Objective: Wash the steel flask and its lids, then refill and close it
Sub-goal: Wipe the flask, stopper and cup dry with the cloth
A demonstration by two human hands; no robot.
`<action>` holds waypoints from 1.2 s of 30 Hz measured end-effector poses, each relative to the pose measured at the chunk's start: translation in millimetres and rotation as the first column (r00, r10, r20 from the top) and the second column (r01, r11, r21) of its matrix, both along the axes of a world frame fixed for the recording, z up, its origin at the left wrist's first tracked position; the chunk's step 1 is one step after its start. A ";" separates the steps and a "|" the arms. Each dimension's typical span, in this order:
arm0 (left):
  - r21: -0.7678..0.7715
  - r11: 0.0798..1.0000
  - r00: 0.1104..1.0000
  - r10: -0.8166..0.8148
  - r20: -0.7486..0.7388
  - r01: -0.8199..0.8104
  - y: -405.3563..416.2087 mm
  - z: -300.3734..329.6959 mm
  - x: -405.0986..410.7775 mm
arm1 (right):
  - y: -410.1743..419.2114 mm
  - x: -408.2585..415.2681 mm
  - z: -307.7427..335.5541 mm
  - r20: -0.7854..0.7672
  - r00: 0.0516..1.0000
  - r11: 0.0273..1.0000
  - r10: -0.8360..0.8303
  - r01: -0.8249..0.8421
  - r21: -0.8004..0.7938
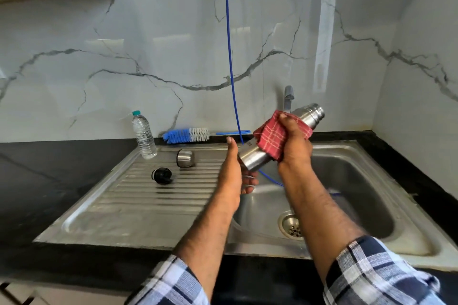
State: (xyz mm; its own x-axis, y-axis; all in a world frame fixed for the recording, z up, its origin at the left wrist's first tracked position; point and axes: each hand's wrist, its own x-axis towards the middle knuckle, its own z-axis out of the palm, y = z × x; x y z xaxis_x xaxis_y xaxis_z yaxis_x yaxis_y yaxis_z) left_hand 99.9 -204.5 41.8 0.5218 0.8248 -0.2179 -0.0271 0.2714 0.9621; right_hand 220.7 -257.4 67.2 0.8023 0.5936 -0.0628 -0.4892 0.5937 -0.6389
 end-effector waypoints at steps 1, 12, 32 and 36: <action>0.029 0.999 1.000 0.020 0.022 -0.021 -2.9 1.0 4.5 | 3.2 -3.4 -2.8 -0.023 0.999 0.999 -0.030 0.030 -0.011; 0.108 0.969 0.973 0.228 -0.032 -0.223 21.8 3.2 3.2 | -9.0 9.1 3.2 -0.025 0.997 0.992 -0.073 0.075 0.104; 0.146 0.983 0.986 0.125 -0.107 -0.109 25.2 11.0 -3.5 | -2.1 3.1 -2.7 -0.112 0.990 0.995 -0.081 0.088 0.055; 0.086 0.993 0.982 0.098 -0.159 -0.085 43.4 8.2 -20.1 | -6.0 36.5 3.3 -0.030 0.990 0.990 -0.140 0.140 -0.009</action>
